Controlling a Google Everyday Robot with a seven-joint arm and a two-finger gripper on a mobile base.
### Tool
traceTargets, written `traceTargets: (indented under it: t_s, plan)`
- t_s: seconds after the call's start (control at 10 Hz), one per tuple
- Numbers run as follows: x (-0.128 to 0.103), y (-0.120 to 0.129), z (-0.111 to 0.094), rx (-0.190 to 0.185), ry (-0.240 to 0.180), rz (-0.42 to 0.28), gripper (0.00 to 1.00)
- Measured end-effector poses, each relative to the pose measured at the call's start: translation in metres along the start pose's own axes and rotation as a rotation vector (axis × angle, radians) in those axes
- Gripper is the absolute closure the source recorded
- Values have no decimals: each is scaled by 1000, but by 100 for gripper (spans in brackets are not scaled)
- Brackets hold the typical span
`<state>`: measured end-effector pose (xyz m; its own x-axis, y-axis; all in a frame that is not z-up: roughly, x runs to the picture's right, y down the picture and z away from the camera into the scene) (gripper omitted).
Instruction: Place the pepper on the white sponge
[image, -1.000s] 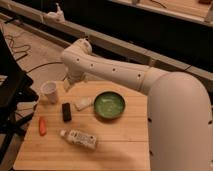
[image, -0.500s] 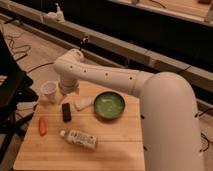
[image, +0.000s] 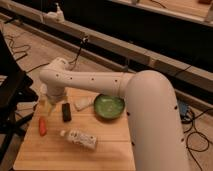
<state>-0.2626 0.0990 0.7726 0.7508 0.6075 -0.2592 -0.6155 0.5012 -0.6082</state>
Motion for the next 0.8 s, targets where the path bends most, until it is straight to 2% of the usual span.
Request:
traceTargets:
  t_s: [0.3,0.6,0.7,0.8]
  plan:
    - [-9,33,29,-7,20,-37,30]
    - [-14,51,59,-10,51,-28,30]
    - [-16,54,66,-12,46,-15,30]
    - [-25,60,69,-21,12,-6,30]
